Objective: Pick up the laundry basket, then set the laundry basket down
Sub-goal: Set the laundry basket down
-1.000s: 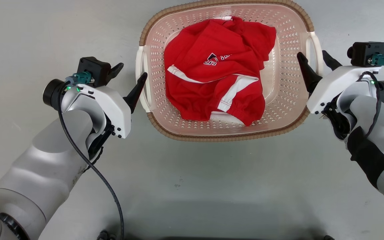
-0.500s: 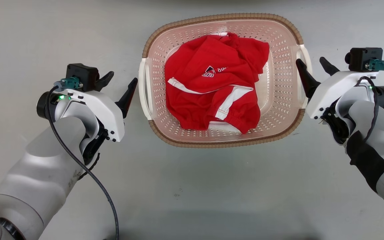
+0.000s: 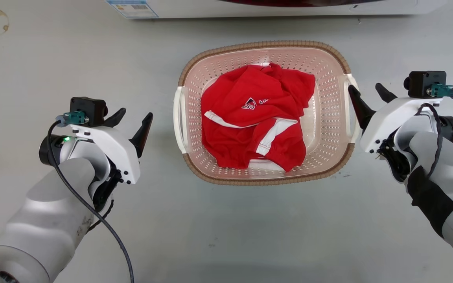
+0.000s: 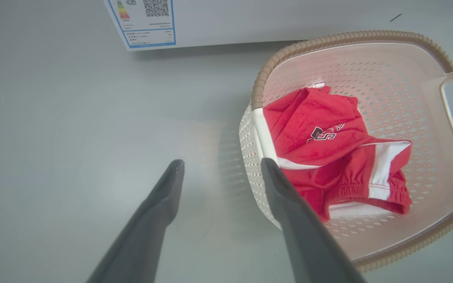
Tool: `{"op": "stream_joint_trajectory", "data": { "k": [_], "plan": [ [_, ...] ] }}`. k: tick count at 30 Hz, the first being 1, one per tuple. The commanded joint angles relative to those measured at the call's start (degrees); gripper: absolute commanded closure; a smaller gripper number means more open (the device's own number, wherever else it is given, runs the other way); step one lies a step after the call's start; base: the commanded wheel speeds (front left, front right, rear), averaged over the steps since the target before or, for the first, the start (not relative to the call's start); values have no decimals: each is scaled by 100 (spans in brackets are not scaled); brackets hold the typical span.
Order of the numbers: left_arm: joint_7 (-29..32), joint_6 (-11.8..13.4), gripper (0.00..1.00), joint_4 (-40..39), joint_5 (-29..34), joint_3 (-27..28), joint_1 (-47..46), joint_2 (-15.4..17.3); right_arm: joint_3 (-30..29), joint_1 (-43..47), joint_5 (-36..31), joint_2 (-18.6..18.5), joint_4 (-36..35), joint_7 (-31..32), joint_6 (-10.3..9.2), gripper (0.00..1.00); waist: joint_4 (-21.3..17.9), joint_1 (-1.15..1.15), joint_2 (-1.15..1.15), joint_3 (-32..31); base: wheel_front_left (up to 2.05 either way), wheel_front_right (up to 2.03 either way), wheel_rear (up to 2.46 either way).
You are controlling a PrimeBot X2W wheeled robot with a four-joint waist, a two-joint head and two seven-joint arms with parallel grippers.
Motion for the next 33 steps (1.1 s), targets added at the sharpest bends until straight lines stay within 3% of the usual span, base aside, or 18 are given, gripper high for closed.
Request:
{"op": "stream_joint_trajectory", "data": {
  "k": [1,22,33],
  "plan": [
    [-29,32,0,-8,-55,90,124,252,9,330,0,-28,5,4,-20,0,15,0,0,-136,0,0,0],
    [-189,32,0,36,-800,134,766,287,17,860,-136,-28,-120,-110,-20,0,258,0,0,-1417,0,0,0],
    [-262,32,0,13,-819,303,1123,433,15,1126,-385,-28,-347,-197,-20,0,398,0,0,-2155,0,0,0]
  ]
}}
